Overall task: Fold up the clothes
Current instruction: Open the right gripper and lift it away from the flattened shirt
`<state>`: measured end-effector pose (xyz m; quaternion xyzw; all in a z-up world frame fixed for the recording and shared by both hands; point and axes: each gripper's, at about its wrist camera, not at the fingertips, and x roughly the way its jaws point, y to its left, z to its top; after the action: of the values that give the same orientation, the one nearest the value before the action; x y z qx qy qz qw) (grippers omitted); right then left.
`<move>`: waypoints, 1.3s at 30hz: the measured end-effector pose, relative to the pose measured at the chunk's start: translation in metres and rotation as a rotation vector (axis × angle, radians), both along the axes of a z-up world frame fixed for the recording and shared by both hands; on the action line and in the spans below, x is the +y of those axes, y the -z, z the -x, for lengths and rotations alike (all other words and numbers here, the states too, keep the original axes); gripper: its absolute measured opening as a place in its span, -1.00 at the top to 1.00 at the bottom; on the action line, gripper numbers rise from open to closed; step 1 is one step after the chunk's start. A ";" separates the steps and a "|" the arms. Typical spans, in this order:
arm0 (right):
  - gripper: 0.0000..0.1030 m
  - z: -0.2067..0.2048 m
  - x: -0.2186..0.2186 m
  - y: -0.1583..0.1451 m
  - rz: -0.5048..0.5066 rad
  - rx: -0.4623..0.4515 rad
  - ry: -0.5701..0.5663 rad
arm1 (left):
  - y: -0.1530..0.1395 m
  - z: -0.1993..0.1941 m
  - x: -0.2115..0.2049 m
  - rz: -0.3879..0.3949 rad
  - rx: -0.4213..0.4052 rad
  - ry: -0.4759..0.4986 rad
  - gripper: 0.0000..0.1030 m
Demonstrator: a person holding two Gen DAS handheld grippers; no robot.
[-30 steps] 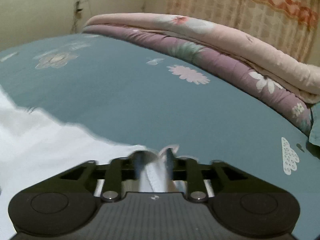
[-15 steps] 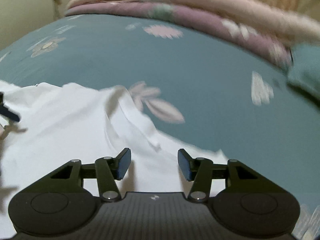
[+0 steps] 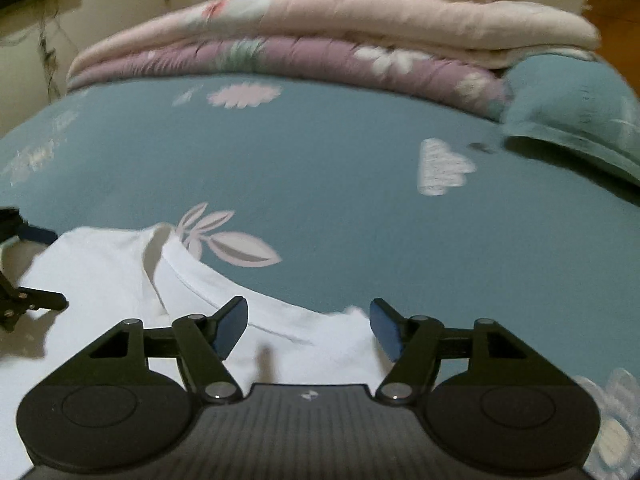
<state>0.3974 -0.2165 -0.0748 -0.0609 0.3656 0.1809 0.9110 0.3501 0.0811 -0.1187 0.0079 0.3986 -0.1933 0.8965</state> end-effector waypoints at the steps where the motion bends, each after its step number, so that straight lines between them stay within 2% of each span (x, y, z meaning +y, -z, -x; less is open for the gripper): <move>1: -0.45 0.009 -0.012 -0.008 -0.014 0.000 0.019 | -0.002 0.003 -0.003 0.013 0.005 0.010 -0.95; 5: -0.53 0.049 -0.053 -0.025 -0.098 0.041 0.066 | -0.011 0.014 -0.014 0.063 0.024 0.050 -0.96; 10: -0.56 0.097 -0.076 -0.008 -0.232 0.133 0.089 | -0.021 0.027 -0.028 0.121 0.050 0.097 -0.96; 13: -0.56 0.127 -0.074 0.005 -0.260 0.145 0.110 | -0.002 0.034 -0.041 0.076 0.092 0.067 -0.96; 15: -0.57 0.150 -0.069 0.010 -0.269 0.122 0.092 | 0.005 0.044 -0.041 0.044 0.050 0.054 -0.96; 17: -0.57 0.171 -0.060 0.021 -0.218 0.113 0.079 | 0.008 0.052 -0.043 -0.050 0.028 0.028 -0.96; 19: -0.57 0.188 -0.059 0.036 -0.139 0.123 0.125 | 0.007 0.053 -0.043 -0.130 0.038 -0.019 -0.96; 21: -0.53 0.205 -0.069 0.046 -0.116 0.106 0.167 | 0.002 0.053 -0.038 -0.128 0.075 -0.072 -0.95; 22: -0.53 0.214 -0.078 0.047 -0.150 0.121 0.201 | -0.003 0.056 -0.037 -0.125 0.082 -0.084 -0.95; 24: -0.57 0.230 -0.089 0.045 -0.184 0.145 0.291 | -0.014 0.075 -0.040 -0.117 0.074 -0.069 -0.95; 27: -0.57 0.252 -0.081 0.036 -0.174 0.148 0.319 | -0.029 0.105 -0.052 -0.095 0.060 -0.025 -0.96; 29: -0.60 0.267 -0.066 0.025 -0.226 0.115 0.272 | -0.032 0.130 -0.068 -0.083 0.047 0.021 -0.96; 32: -0.64 0.277 -0.030 0.024 -0.190 0.088 0.214 | -0.023 0.160 -0.088 -0.084 0.049 0.042 -0.96; 36: -0.65 0.286 -0.005 0.045 -0.089 0.152 0.209 | -0.008 0.199 -0.091 -0.081 0.073 -0.040 -0.96; 37: -0.68 0.292 -0.006 0.049 -0.091 0.161 0.214 | -0.004 0.208 -0.090 -0.078 0.081 -0.064 -0.97; 39: -0.88 0.308 -0.013 0.053 -0.140 0.167 0.221 | -0.001 0.227 -0.086 -0.063 0.091 -0.105 -0.98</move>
<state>0.0898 -0.2300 -0.1276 0.0585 0.4312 0.1089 0.8938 0.1232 -0.0052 -0.1175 0.0062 0.4445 -0.1336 0.8857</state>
